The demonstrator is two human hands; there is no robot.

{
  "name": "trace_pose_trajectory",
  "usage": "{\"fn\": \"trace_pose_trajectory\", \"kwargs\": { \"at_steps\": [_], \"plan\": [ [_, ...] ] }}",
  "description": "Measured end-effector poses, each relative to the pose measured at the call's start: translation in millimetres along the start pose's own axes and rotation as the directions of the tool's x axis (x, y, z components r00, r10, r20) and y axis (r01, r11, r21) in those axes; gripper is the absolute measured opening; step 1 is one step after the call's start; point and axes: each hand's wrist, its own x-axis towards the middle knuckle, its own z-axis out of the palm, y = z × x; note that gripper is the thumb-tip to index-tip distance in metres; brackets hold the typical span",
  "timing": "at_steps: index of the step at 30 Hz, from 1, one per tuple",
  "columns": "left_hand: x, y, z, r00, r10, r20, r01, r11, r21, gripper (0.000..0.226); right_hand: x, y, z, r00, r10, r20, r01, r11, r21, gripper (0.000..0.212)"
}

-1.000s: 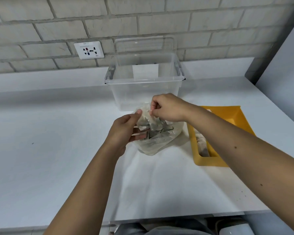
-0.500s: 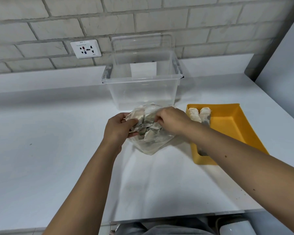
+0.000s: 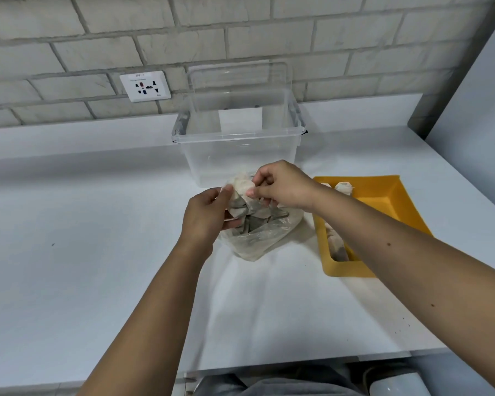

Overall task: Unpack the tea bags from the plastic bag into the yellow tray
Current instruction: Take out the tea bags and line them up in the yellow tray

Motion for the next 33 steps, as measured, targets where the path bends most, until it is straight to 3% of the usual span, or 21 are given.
{"fn": "trace_pose_trajectory", "kwargs": {
  "at_steps": [6, 7, 8, 9, 11, 12, 14, 18, 22, 24, 26, 29, 33],
  "plan": [
    [1, -3, 3, 0.999, -0.009, -0.036, 0.008, 1.0, -0.007, 0.006, 0, 6, -1, 0.997, 0.072, 0.018, -0.075, 0.974, 0.215, 0.019],
    [1, -4, 2, 0.999, -0.018, -0.048, 0.017, 1.0, -0.011, 0.008, 1, 11, 0, 0.997, 0.081, 0.007, -0.081, 0.99, 0.12, 0.019],
    [1, -4, 0, 0.998, -0.024, -0.058, 0.023, 1.0, -0.011, 0.009, 3, 17, 1, 0.997, 0.073, -0.012, -0.074, 0.992, -0.101, 0.017],
    [2, -5, -1, 0.997, -0.026, -0.066, 0.026, 1.0, -0.006, 0.011, 4, 22, 3, 0.998, 0.052, -0.02, -0.055, 0.919, -0.389, 0.016],
    [2, -6, -4, 0.997, -0.02, -0.081, 0.022, 0.999, 0.024, 0.01, 3, 31, 12, 1.0, 0.01, -0.003, -0.008, 0.608, -0.794, 0.016],
    [2, -7, -5, 0.996, -0.013, -0.084, 0.017, 0.999, 0.041, 0.009, 2, 32, 16, 1.0, -0.005, 0.008, 0.01, 0.505, -0.863, 0.018],
    [3, -8, -6, 0.996, -0.006, -0.085, 0.012, 0.998, 0.064, 0.008, 0, 32, 22, 1.0, -0.013, 0.025, 0.028, 0.429, -0.903, 0.024],
    [3, -8, -7, 0.997, -0.01, -0.077, 0.017, 0.996, 0.084, 0.008, 2, 36, 16, 0.999, -0.037, -0.014, 0.005, 0.475, -0.88, 0.02],
    [3, -7, -7, 0.996, -0.007, -0.09, 0.018, 0.993, 0.118, 0.008, -10, 24, -14, 0.994, -0.063, -0.086, 0.001, 0.807, -0.59, 0.007],
    [2, -6, -4, 0.997, -0.013, -0.081, 0.022, 0.993, 0.119, 0.01, -24, 9, -24, 0.972, -0.17, -0.16, 0.087, 0.901, -0.425, 0.005],
    [-1, -4, 3, 0.998, -0.022, -0.059, 0.029, 0.994, 0.11, 0.01, -38, 2, -23, 0.91, -0.316, -0.269, 0.206, 0.906, -0.371, 0.006],
    [-3, -1, 15, 0.998, -0.07, 0.006, 0.07, 0.997, 0.044, 0.009, -53, 8, -8, 0.765, -0.559, -0.319, 0.347, 0.776, -0.527, 0.011],
    [-6, 2, 29, 0.971, -0.185, 0.152, 0.208, 0.966, -0.156, 0.012, -59, 30, 8, 0.759, -0.605, -0.242, 0.375, 0.709, -0.597, 0.011]
  ]
}}
